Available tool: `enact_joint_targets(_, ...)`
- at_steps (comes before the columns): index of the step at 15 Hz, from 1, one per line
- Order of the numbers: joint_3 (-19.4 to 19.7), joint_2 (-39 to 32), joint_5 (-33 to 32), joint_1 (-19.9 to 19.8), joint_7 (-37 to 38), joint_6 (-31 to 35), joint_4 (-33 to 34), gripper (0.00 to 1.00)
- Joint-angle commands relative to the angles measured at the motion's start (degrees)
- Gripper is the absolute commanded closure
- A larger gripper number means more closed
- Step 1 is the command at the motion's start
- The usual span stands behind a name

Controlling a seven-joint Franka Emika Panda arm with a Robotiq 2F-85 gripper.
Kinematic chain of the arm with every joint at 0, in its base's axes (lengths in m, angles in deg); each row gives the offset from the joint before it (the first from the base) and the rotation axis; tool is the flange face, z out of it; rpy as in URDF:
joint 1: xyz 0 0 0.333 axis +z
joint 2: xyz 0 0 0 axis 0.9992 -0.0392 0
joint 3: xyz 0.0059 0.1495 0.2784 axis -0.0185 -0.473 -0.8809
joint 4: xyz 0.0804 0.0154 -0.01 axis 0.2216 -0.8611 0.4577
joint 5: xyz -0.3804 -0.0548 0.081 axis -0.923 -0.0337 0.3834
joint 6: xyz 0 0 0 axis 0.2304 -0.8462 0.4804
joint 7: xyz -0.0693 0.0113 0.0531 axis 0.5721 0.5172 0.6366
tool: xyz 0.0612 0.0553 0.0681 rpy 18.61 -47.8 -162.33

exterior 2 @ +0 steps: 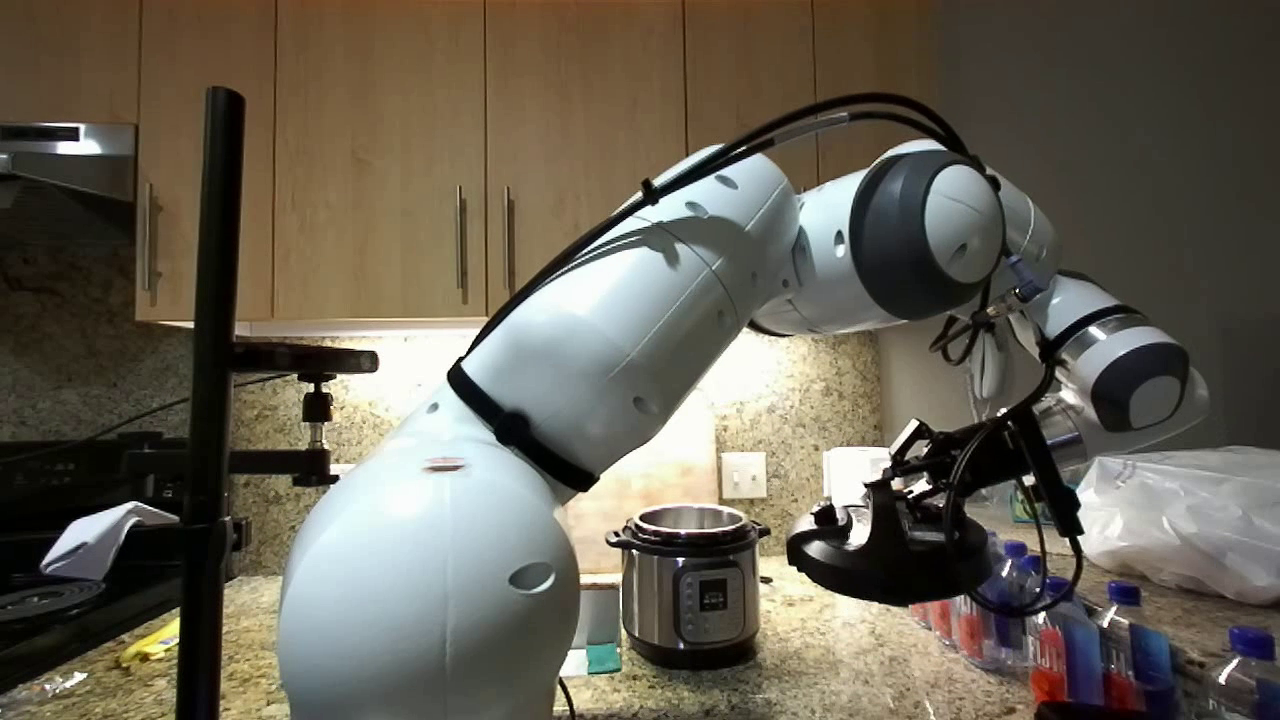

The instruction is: Put the black lid on the rice cooker.

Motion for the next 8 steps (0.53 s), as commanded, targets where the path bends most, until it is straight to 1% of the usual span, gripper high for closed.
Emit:
enact_joint_targets(1, -2.1, 1.0, 4.9, 0.8, 2.7, -0.9, 1.1, 0.93)
enact_joint_targets(4, -2.9, 0.2, 8.0, 3.1, 5.0, 0.3, 1.8, 0.93)
enact_joint_targets(8, -4.0, -1.5, 11.9, 6.5, 10.1, 2.6, 3.2, 0.93)
